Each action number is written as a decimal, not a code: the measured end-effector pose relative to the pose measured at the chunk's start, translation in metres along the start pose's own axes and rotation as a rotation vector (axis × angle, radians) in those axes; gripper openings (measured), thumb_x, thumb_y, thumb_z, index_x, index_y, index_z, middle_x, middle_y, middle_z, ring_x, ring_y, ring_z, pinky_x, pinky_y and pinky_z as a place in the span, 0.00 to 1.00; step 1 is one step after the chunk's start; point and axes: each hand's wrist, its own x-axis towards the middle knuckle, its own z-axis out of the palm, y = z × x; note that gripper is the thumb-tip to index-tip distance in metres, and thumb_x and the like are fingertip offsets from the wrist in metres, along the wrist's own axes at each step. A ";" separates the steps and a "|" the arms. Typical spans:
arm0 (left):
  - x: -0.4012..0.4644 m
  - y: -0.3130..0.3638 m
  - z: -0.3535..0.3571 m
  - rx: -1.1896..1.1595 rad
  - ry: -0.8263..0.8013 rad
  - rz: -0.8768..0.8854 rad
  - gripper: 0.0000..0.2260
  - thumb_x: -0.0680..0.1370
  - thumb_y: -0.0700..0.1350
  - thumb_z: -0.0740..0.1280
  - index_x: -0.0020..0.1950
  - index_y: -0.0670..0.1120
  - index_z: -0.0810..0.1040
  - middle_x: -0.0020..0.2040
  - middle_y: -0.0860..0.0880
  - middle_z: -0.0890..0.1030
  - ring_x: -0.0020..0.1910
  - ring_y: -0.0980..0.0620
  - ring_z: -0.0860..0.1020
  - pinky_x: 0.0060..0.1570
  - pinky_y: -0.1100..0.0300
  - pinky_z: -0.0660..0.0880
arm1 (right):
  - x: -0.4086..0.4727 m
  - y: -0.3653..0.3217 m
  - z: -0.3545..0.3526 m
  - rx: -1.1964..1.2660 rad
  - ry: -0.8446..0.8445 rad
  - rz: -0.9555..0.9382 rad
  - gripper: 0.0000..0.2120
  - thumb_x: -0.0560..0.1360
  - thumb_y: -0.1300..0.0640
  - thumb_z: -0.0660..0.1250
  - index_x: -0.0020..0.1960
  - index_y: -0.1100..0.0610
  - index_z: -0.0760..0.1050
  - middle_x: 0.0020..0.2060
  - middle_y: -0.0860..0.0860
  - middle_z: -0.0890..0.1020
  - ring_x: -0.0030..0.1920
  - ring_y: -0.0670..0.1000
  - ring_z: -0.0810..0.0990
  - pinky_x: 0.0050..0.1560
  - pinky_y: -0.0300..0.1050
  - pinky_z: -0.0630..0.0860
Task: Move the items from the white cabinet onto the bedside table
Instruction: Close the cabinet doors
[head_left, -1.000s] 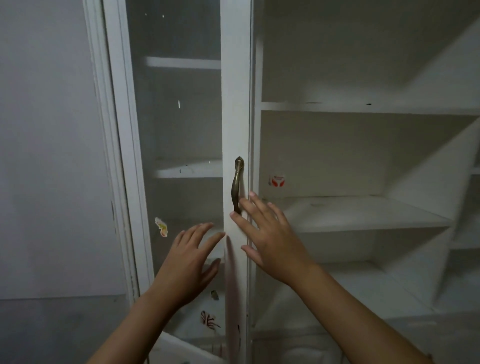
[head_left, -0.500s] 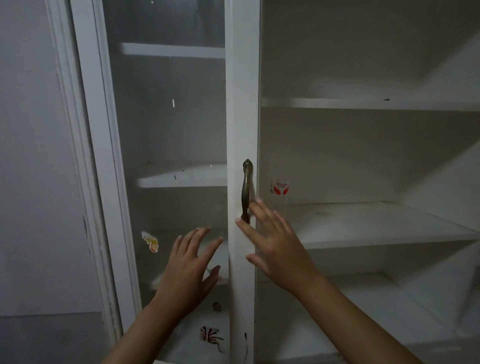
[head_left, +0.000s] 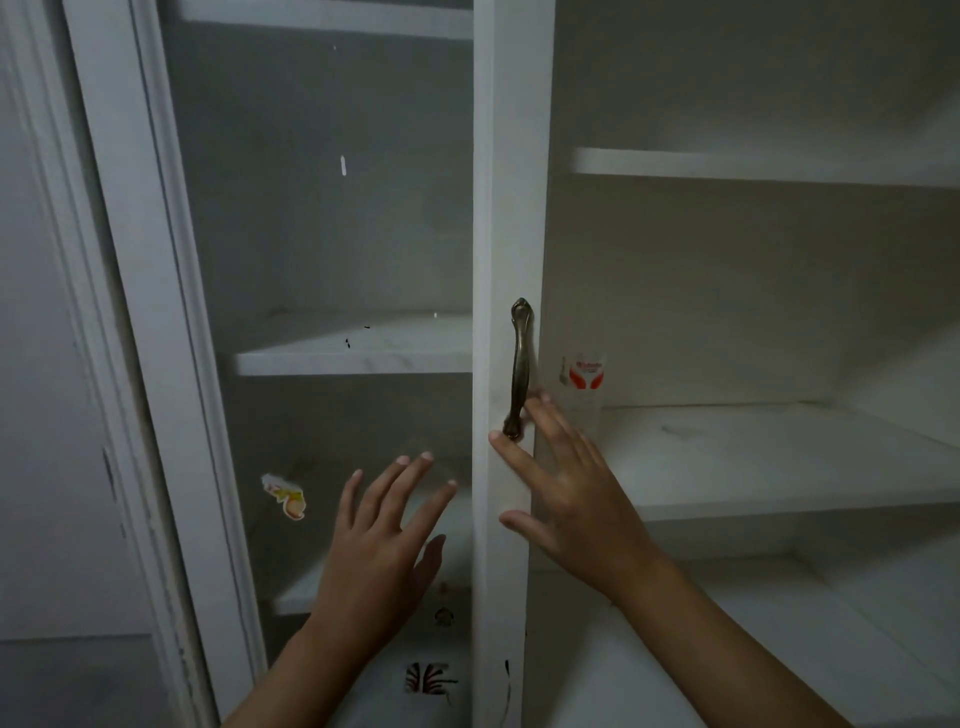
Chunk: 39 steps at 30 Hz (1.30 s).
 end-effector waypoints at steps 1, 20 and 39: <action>0.001 -0.001 0.003 0.005 0.018 0.007 0.27 0.75 0.52 0.69 0.75 0.53 0.72 0.81 0.46 0.62 0.80 0.45 0.59 0.72 0.32 0.61 | 0.000 0.001 0.004 0.010 0.003 0.000 0.46 0.72 0.42 0.78 0.82 0.51 0.60 0.83 0.59 0.53 0.84 0.58 0.47 0.79 0.58 0.53; 0.007 -0.006 0.020 0.015 0.112 0.008 0.29 0.74 0.49 0.73 0.76 0.51 0.73 0.80 0.44 0.64 0.80 0.43 0.61 0.73 0.33 0.60 | 0.003 0.007 0.023 0.037 -0.014 0.041 0.44 0.74 0.44 0.77 0.83 0.52 0.60 0.83 0.60 0.55 0.83 0.58 0.50 0.80 0.61 0.57; -0.064 0.047 -0.034 -0.105 -0.313 -0.215 0.26 0.78 0.58 0.68 0.76 0.56 0.69 0.80 0.47 0.64 0.79 0.44 0.59 0.75 0.37 0.62 | -0.122 -0.016 -0.028 -0.027 -0.401 0.220 0.38 0.77 0.38 0.69 0.82 0.49 0.60 0.83 0.53 0.52 0.83 0.55 0.51 0.79 0.63 0.58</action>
